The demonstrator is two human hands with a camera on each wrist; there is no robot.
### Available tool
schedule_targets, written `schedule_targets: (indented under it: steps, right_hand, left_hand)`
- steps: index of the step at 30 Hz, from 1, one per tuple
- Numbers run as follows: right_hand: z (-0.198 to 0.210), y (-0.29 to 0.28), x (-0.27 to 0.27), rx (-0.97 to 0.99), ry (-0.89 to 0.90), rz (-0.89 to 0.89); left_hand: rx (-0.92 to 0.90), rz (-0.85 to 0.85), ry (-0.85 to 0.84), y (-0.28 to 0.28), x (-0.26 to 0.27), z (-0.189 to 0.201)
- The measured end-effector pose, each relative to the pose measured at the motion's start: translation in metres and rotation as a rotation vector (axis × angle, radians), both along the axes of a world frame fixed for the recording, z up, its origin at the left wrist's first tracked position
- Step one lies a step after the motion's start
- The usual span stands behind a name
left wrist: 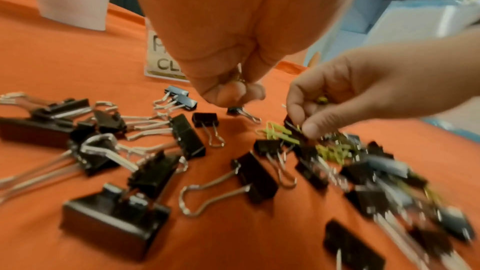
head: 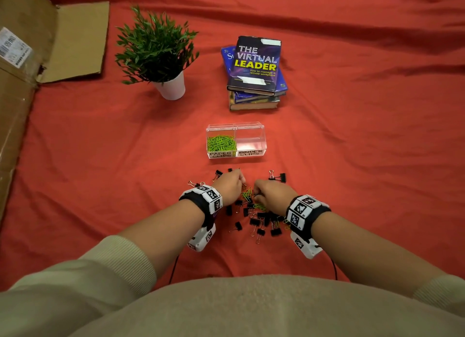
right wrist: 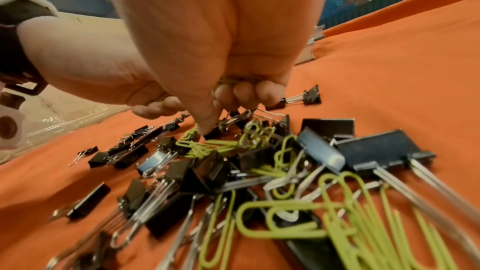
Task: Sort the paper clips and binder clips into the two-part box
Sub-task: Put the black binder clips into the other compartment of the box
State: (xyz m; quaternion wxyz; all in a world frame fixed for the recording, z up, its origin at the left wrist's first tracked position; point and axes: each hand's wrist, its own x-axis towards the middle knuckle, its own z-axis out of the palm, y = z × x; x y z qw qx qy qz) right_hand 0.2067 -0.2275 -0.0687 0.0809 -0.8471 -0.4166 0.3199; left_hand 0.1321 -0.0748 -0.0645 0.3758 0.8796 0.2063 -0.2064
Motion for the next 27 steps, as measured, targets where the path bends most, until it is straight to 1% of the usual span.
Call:
schedule_targets:
  steps: [2, 4, 8, 10, 13, 16, 18, 20, 22, 25, 27]
  right_hand:
    - [-0.002, 0.0, 0.002, 0.013, 0.055, -0.042]
    - [-0.001, 0.0, 0.005, 0.047, 0.111, -0.118]
    - [0.007, -0.003, 0.017, 0.137, 0.217, -0.354]
    - [0.012, -0.004, 0.024, 0.175, 0.287, -0.48]
    - [0.02, -0.008, 0.033, 0.265, 0.518, -0.634]
    - [0.028, -0.014, 0.035, 0.358, 0.72, -0.693]
    - [0.03, -0.016, 0.032, 0.326, 0.765, -0.699]
    - [0.029, -0.016, 0.026, 0.255, 0.762, -0.674]
    - [0.023, -0.015, 0.018, 0.161, 0.66, -0.548]
    - [0.015, -0.015, 0.005, 0.006, 0.351, -0.236]
    - [0.011, -0.015, -0.003, -0.055, 0.145, -0.067]
  left_hand:
    - [0.081, -0.072, 0.019, -0.005, -0.002, -0.002]
    - [0.183, -0.142, 0.003, -0.009, -0.005, -0.006]
    - [0.281, -0.224, -0.024, -0.012, -0.007, -0.011]
    - [0.304, -0.242, -0.009, -0.014, -0.006, -0.012]
    - [0.309, -0.245, 0.016, -0.017, -0.005, -0.014]
    - [0.285, -0.233, 0.023, -0.017, -0.006, -0.015]
    - [0.262, -0.228, 0.039, -0.015, -0.008, -0.014]
    - [0.252, -0.231, 0.044, -0.013, -0.01, -0.014]
    - [0.236, -0.225, 0.029, -0.013, -0.012, -0.014]
    - [0.164, -0.182, 0.018, -0.013, -0.013, -0.013]
    - [0.124, -0.143, 0.017, -0.012, -0.015, -0.011]
